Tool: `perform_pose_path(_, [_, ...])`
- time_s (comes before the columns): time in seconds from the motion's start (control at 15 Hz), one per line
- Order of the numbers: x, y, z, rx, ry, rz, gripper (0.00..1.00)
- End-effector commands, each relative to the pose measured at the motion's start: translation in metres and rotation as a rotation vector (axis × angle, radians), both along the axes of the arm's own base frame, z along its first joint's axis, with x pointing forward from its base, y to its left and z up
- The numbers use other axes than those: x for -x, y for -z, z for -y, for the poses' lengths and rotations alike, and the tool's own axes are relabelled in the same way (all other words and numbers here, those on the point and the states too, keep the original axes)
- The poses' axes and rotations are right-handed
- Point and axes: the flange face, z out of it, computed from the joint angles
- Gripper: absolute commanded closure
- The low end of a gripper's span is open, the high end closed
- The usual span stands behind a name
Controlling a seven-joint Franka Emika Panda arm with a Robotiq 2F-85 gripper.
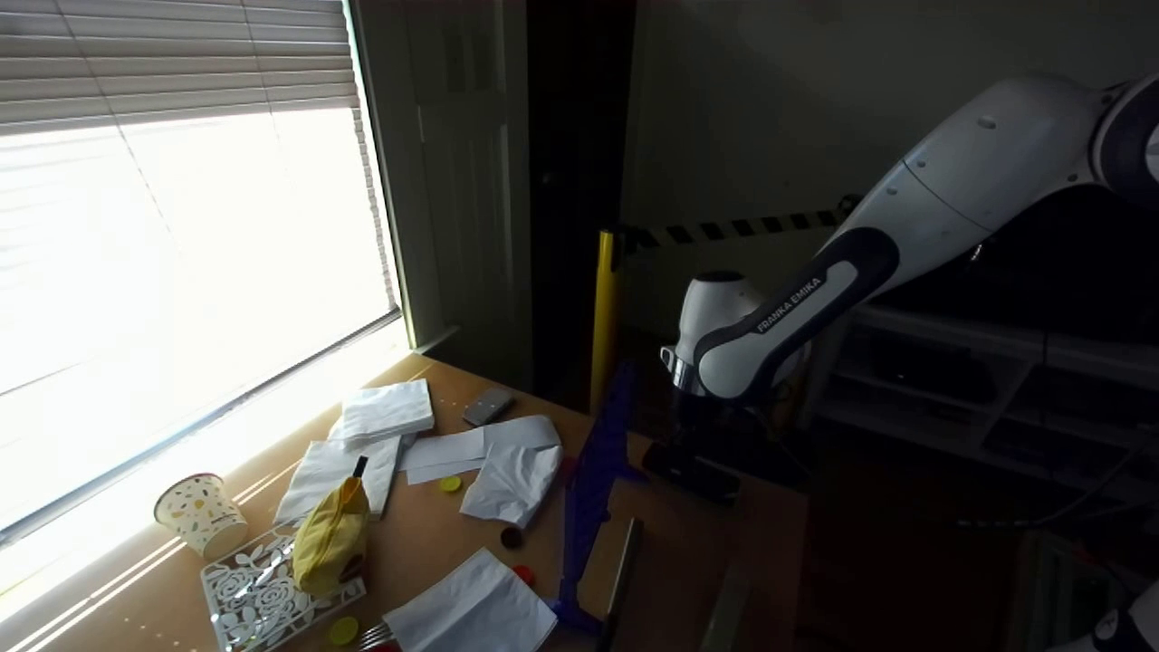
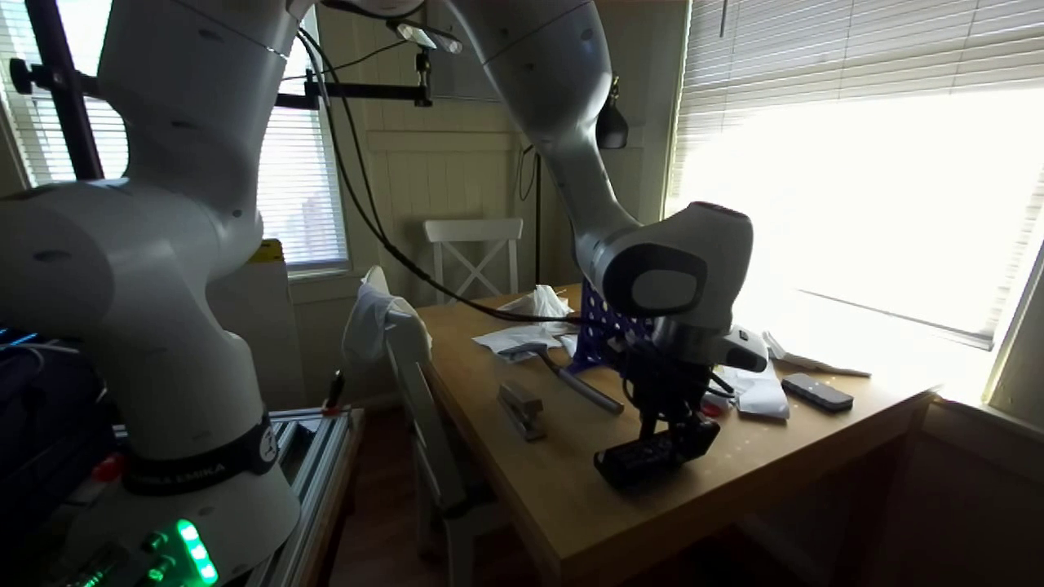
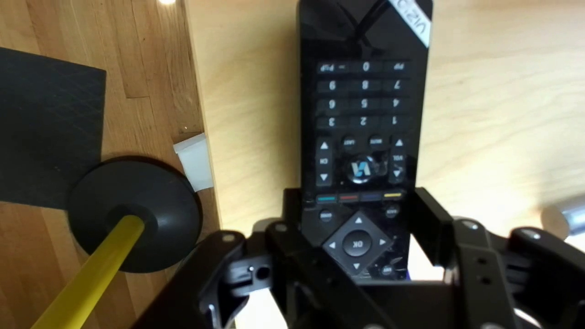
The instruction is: Slide the back cover of the black remote to the right.
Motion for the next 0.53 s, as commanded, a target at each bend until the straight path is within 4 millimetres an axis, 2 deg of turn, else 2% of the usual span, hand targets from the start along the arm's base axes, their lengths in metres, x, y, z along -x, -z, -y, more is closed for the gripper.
perform_pose_path(0.0, [0.0018,0.0047,0.0003,0.015,0.010,0.009,0.64])
perform_pose_path(0.13, [0.0025,0.0054,-0.0005,0.018,-0.007,0.006,0.64])
perform_pose_path(0.2, [0.0030,0.0055,-0.0012,0.023,-0.010,0.007,0.45])
perform_pose_path(0.27, [0.0032,0.0046,-0.0020,0.022,-0.014,0.006,0.14])
perform_pose_path(0.33, [0.0033,0.0033,-0.0028,0.024,-0.018,0.009,0.13])
perform_pose_path(0.47, [0.0035,-0.0026,-0.0045,0.027,-0.028,0.013,0.02])
